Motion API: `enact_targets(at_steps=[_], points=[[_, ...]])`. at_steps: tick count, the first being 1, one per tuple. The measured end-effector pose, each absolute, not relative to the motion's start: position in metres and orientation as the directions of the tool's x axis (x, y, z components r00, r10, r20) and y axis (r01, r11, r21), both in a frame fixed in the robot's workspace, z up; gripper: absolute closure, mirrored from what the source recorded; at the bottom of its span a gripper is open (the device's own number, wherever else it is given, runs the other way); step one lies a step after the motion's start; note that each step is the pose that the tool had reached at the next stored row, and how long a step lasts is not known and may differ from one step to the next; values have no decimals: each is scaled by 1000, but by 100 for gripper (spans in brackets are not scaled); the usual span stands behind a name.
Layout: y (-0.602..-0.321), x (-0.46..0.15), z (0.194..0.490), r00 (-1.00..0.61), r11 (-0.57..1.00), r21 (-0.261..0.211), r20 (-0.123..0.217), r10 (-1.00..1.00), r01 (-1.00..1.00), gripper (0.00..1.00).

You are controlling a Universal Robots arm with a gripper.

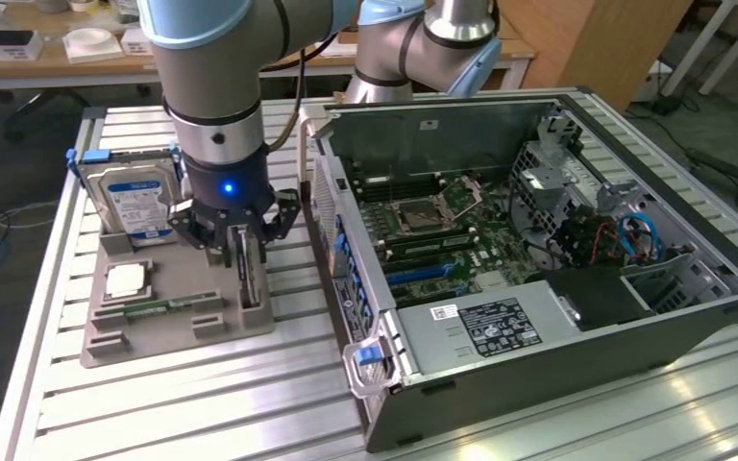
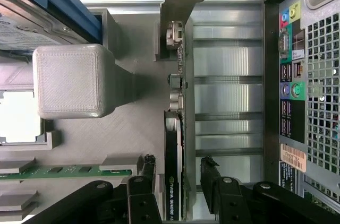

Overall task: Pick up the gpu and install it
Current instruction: 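Pick up the gpu and move the gpu toward the slot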

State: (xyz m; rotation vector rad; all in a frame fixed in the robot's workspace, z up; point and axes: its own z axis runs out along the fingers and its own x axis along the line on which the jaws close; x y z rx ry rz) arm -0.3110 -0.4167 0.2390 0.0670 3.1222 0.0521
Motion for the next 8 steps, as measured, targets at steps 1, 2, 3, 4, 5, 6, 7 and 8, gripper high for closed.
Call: enact_targets(at_steps=[1,2,3,4,5,6,7,8], points=[[-417,-311,239,-999,999,34,-18,43,43,53],[-417,-311,239,-999,999,34,-18,43,43,53],[-416,-311,239,-999,999,34,-18,43,43,53],[-416,-311,239,-999,999,34,-18,43,43,53],[-415,-311,239,-999,999,34,-18,43,43,53],[-414,-311,239,-999,999,34,-18,43,43,53],[-414,-311,239,-999,999,34,-18,43,43,53],[-413,-311,239,-999,999,34,-18,43,42,53]])
